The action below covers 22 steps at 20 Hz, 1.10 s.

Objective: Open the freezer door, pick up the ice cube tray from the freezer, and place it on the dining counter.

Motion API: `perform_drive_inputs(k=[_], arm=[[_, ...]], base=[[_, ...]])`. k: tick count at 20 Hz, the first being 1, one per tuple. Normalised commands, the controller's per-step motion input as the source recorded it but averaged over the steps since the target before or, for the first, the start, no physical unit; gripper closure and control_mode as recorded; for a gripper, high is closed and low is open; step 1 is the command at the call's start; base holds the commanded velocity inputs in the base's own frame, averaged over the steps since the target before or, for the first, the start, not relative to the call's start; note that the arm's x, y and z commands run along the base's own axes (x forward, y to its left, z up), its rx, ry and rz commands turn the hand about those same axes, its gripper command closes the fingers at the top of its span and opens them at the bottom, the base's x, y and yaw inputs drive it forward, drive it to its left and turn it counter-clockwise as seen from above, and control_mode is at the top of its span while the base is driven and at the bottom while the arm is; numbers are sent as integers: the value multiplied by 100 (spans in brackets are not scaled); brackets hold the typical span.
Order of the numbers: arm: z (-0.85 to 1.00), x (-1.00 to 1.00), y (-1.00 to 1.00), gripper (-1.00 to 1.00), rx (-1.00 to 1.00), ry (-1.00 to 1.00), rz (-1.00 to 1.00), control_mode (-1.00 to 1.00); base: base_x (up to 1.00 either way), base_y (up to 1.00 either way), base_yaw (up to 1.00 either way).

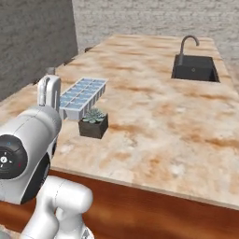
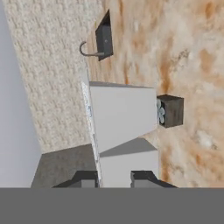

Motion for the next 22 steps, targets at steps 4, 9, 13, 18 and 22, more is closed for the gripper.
perform_drive_inputs(k=[4,9,13,18,22], arm=[[0,0,0,100,0,0,0,100],[0,0,0,100,0,0,0,100],[0,0,0,100,0,0,0,100],[0,0,0,100,0,0,0,100],[0,0,0,100,0,0,0,100]], base=[[0,100,6],[5,100,2],[12,100,0],[9,100,-15],[4,100,-38]])
